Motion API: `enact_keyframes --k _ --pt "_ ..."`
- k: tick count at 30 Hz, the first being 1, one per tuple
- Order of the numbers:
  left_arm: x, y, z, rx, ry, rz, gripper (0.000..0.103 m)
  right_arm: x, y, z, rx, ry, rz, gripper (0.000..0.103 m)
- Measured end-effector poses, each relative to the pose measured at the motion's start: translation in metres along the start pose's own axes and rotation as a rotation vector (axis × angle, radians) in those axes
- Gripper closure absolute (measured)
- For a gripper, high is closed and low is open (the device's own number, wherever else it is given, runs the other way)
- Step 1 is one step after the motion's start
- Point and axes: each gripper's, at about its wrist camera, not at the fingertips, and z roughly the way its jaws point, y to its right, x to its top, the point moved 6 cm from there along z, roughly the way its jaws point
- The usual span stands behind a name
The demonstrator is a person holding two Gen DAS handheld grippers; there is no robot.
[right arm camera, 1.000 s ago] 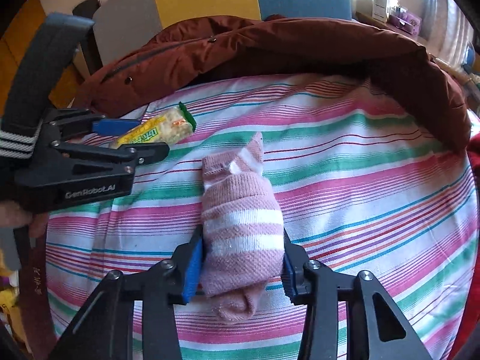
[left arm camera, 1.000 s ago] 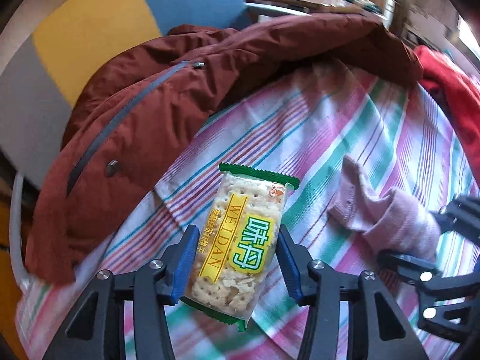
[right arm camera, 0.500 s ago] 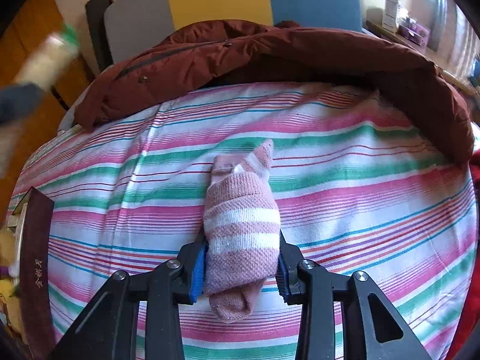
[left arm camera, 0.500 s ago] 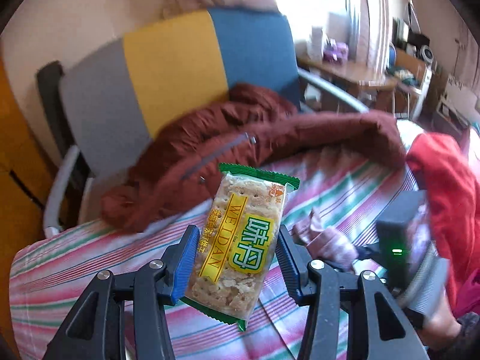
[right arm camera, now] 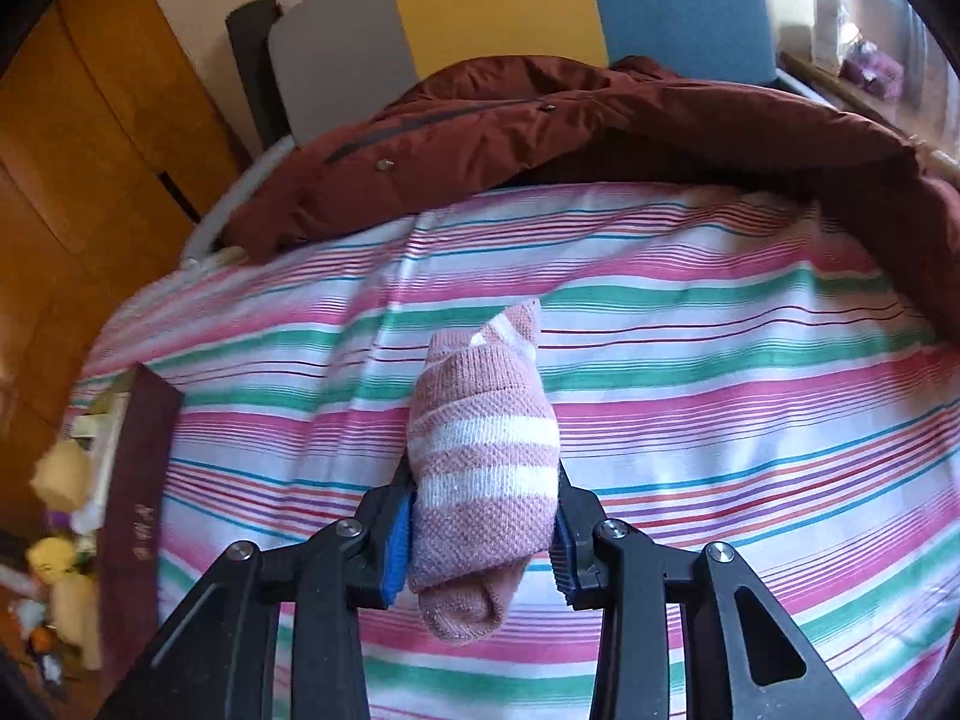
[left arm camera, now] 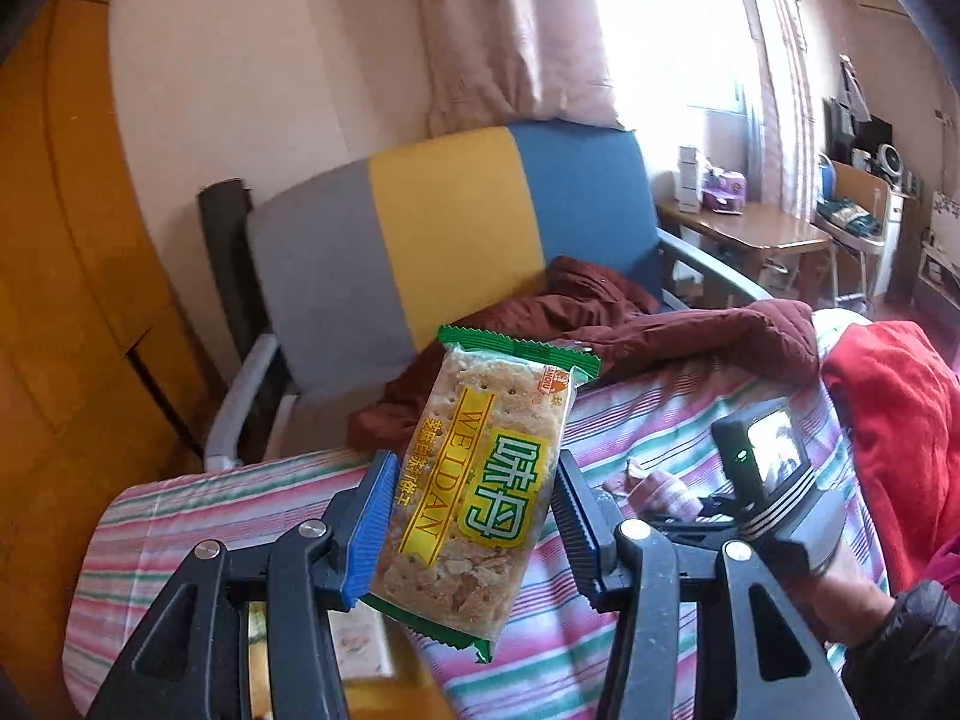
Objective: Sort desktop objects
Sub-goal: 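Carry the sock and cracker packet into the gold tray and release both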
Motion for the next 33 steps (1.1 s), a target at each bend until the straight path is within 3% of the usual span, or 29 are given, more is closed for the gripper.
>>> enact_keyframes --k 6,18,27,33 --pt "-0.031 -0.030 -0.025 0.062 -0.008 -0.050 0.051 0.000 -0.023 -0.003 0.059 0.016 -0.036 0.065" --pt "-0.138 -0.107 -0.034 0.154 -0.173 -0.221 0.051 -0.011 -0.072 -0.011 0.179 -0.006 -0.068 0.065" --pt "-0.212 -0.165 -0.057 0.234 -0.246 -0.381 0.051 -0.026 -0.152 -0.043 0.307 0.003 -0.143 0.065" --pt "-0.249 -0.164 -0.051 0.197 -0.281 -0.442 0.051 -0.051 -0.222 -0.056 0.394 -0.002 -0.237 0.065"
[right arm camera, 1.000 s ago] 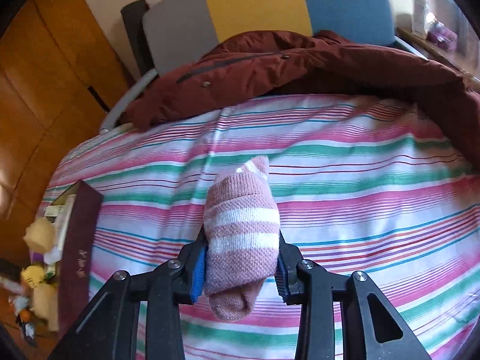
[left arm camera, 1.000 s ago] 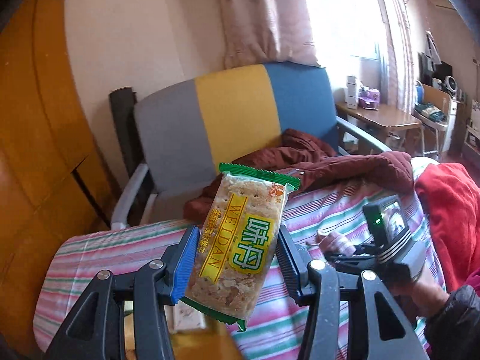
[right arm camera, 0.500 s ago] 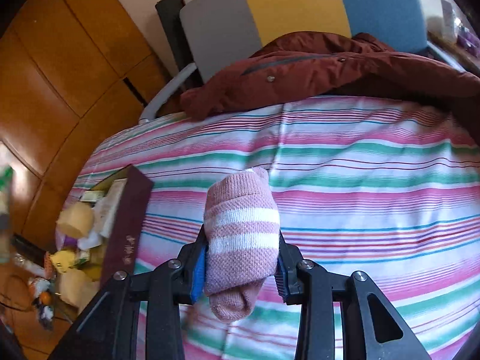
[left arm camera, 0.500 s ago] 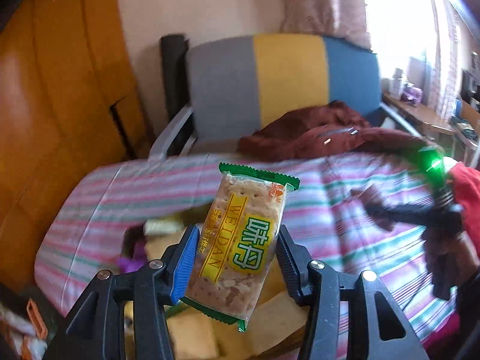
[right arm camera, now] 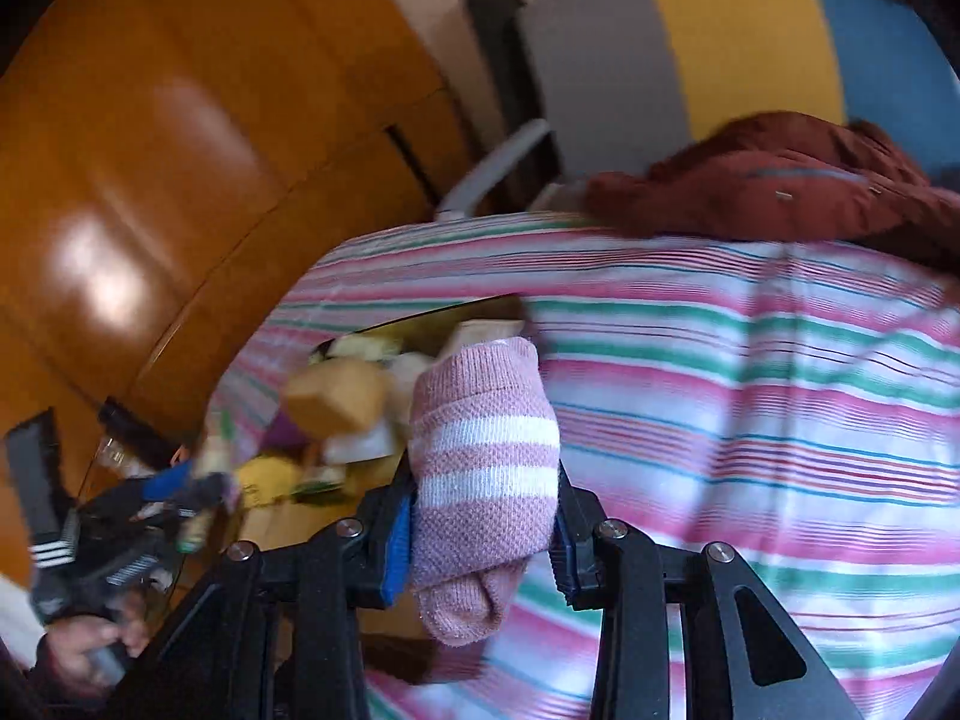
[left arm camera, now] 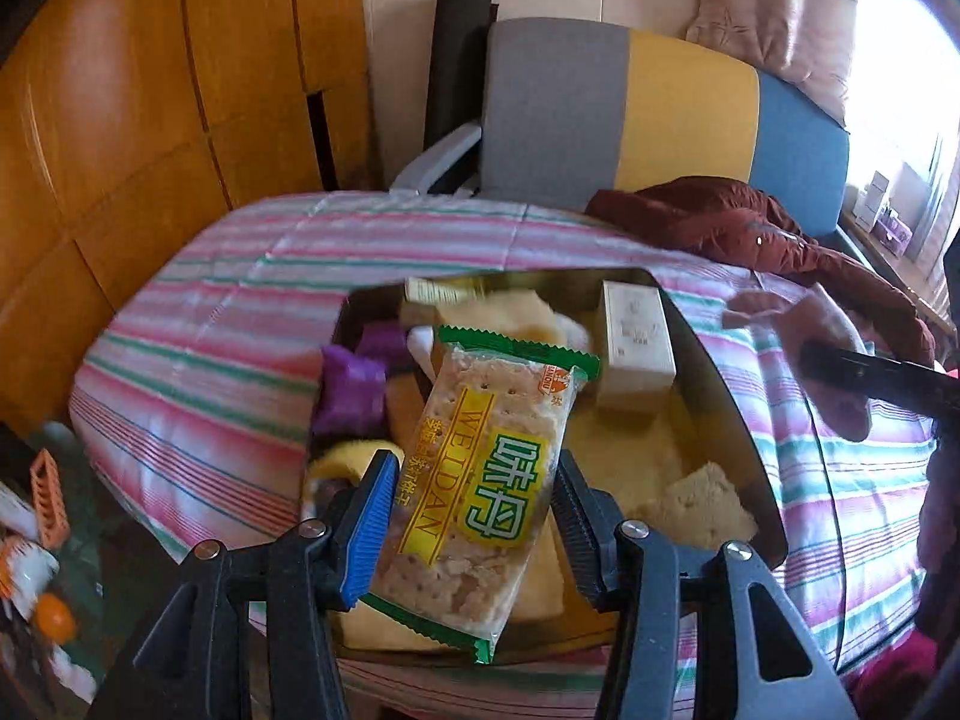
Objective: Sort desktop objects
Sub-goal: 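Carry the sock and cracker packet into the gold tray and release both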
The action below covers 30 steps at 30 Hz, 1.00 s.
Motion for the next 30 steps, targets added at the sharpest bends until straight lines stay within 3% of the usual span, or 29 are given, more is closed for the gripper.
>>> enact_keyframes --k 6,15,21,30 --pt "-0.006 0.012 0.017 -0.015 0.001 0.021 0.051 -0.016 -0.043 0.029 -0.008 -0.030 -0.042 0.065" --pt "-0.012 0.018 0.047 0.020 -0.025 0.036 0.051 -0.025 -0.050 0.068 0.009 -0.080 0.052 0.061" --pt "-0.010 0.014 0.053 0.029 -0.022 0.019 0.050 -0.027 -0.052 0.073 0.057 -0.078 0.114 0.039" --pt "-0.004 0.012 0.039 0.039 0.026 0.005 0.040 -0.033 -0.056 0.062 0.076 -0.048 0.142 0.038"
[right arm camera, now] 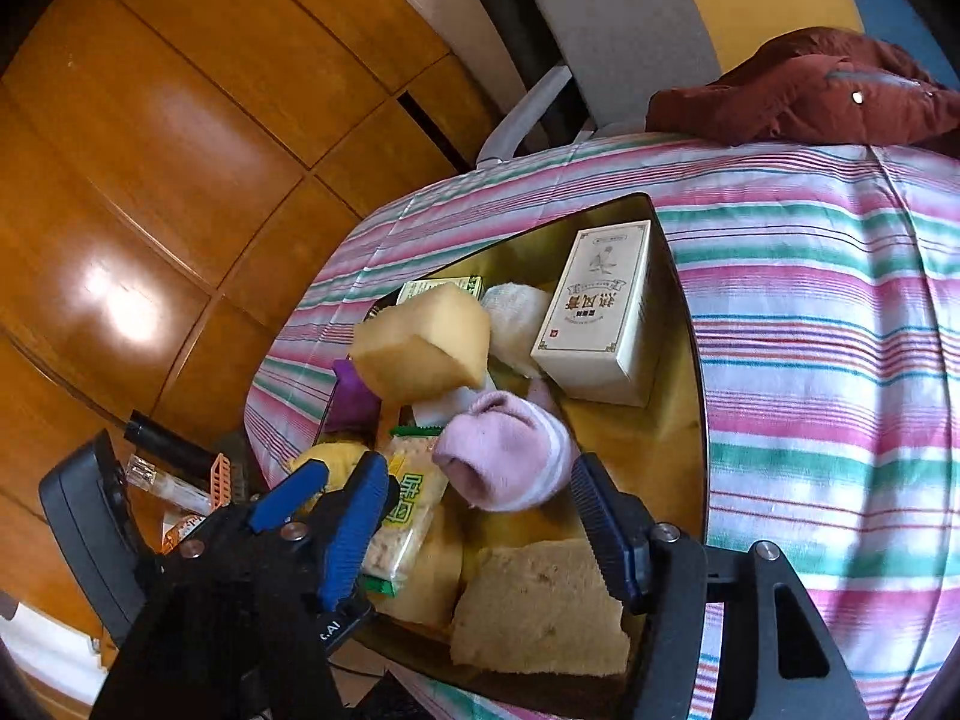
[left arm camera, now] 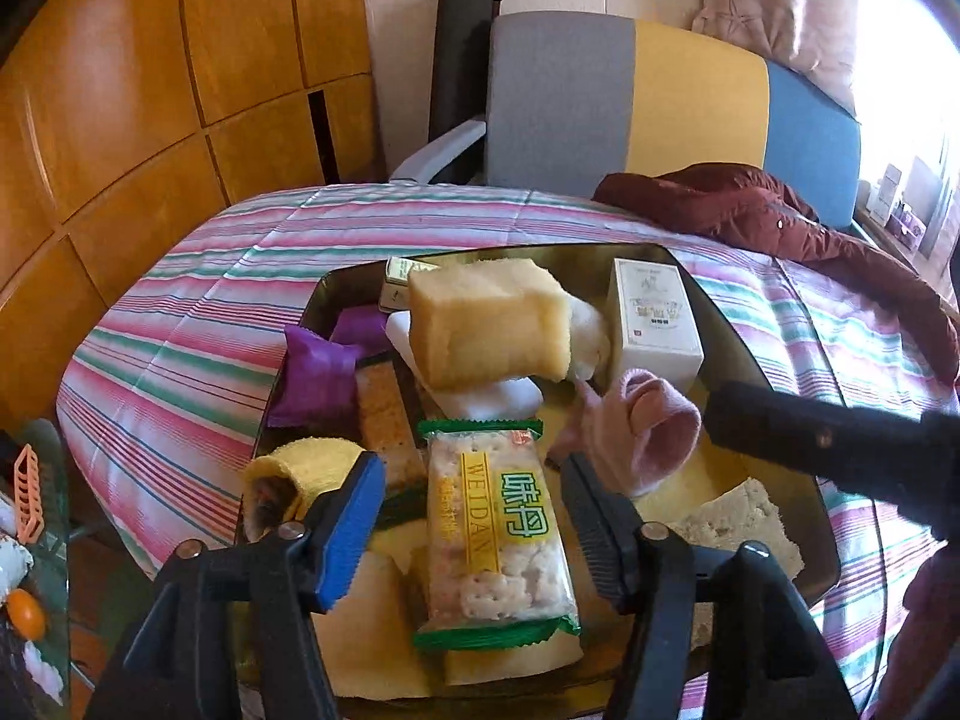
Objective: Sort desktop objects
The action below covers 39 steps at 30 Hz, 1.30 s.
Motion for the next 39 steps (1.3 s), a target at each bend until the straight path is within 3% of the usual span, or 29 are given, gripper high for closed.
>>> enact_keyframes --k 10,15,19,23,32,39 --pt "0.010 -0.011 -0.022 0.018 0.041 -0.036 0.029 -0.005 -0.001 -0.022 -0.062 0.055 -0.040 0.031" --pt "0.012 -0.020 -0.034 0.051 0.058 -0.056 0.029 -0.011 -0.005 -0.031 -0.097 0.082 -0.069 0.026" --pt "0.014 -0.024 -0.045 0.053 0.069 -0.077 0.028 -0.018 -0.011 -0.034 -0.146 0.098 -0.113 0.024" --pt "0.016 -0.025 -0.058 0.105 0.093 -0.073 0.023 -0.027 -0.016 -0.034 -0.215 0.112 -0.176 0.024" --pt "0.021 -0.032 -0.083 0.101 0.146 -0.124 0.024 -0.040 -0.024 -0.037 -0.273 0.132 -0.256 0.024" --pt "0.023 -0.029 -0.091 0.113 0.164 -0.121 0.032 -0.046 -0.030 -0.038 -0.283 0.139 -0.285 0.024"
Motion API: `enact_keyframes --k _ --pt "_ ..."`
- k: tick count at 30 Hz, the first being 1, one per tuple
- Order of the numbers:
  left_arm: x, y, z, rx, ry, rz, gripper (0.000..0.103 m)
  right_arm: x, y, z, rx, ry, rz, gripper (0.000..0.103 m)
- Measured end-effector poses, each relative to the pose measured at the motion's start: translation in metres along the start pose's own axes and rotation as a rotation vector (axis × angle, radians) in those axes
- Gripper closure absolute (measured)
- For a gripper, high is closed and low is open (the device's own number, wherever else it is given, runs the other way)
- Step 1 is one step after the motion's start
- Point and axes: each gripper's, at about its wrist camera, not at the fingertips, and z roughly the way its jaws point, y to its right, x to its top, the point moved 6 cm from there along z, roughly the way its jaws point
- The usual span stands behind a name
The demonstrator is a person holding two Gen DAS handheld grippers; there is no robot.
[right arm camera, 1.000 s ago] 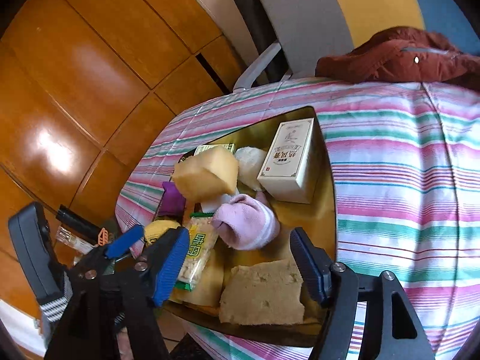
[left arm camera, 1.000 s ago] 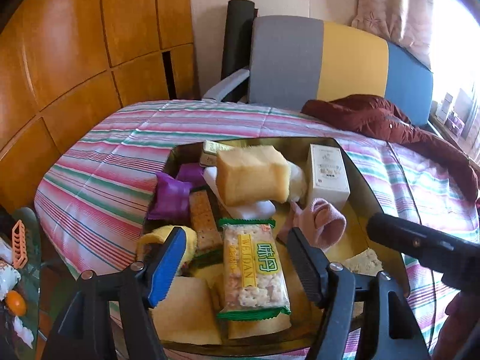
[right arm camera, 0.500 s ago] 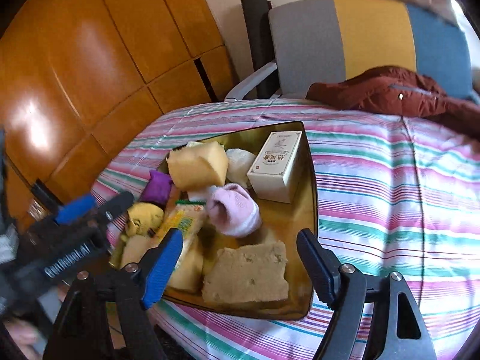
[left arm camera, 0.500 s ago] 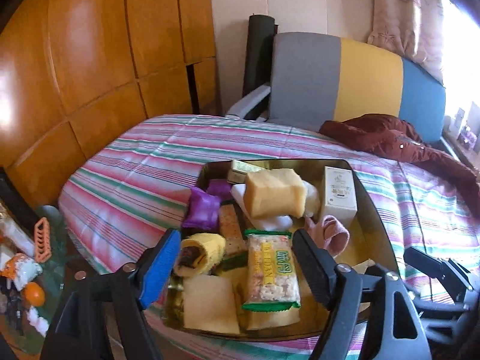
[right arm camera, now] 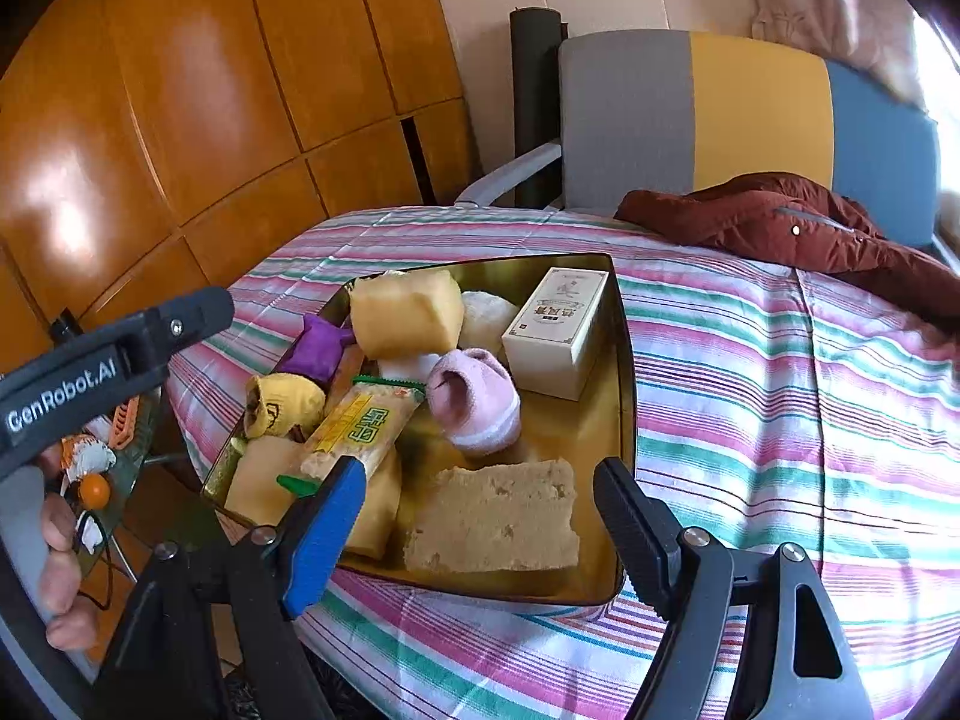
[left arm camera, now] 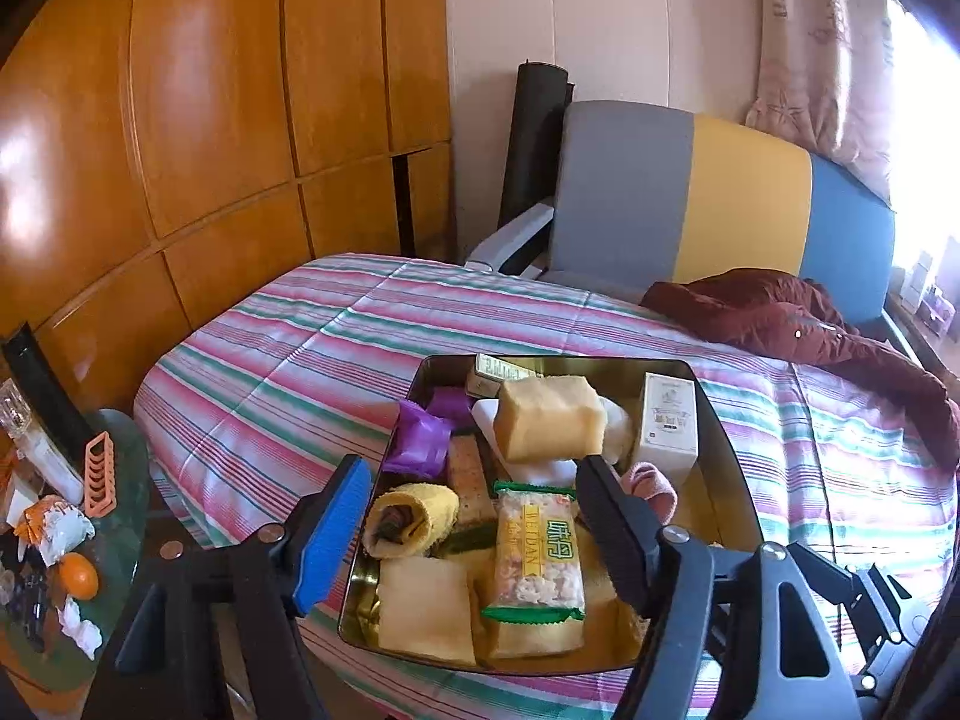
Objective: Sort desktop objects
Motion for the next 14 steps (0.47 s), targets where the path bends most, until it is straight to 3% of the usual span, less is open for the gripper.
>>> enact_keyframes --k 4,8,14 --pt "0.000 0.002 -0.002 0.006 0.013 0.019 0.033 -0.003 -0.002 -0.001 -0.006 0.000 -0.015 0.024" --pt "0.000 0.000 0.000 0.000 0.018 0.010 0.041 -0.005 -0.002 -0.002 -0.009 0.000 -0.015 0.023" --pt "-0.001 0.001 0.005 -0.006 0.001 0.020 0.042 -0.002 0.010 -0.011 -0.045 0.034 0.000 0.023"
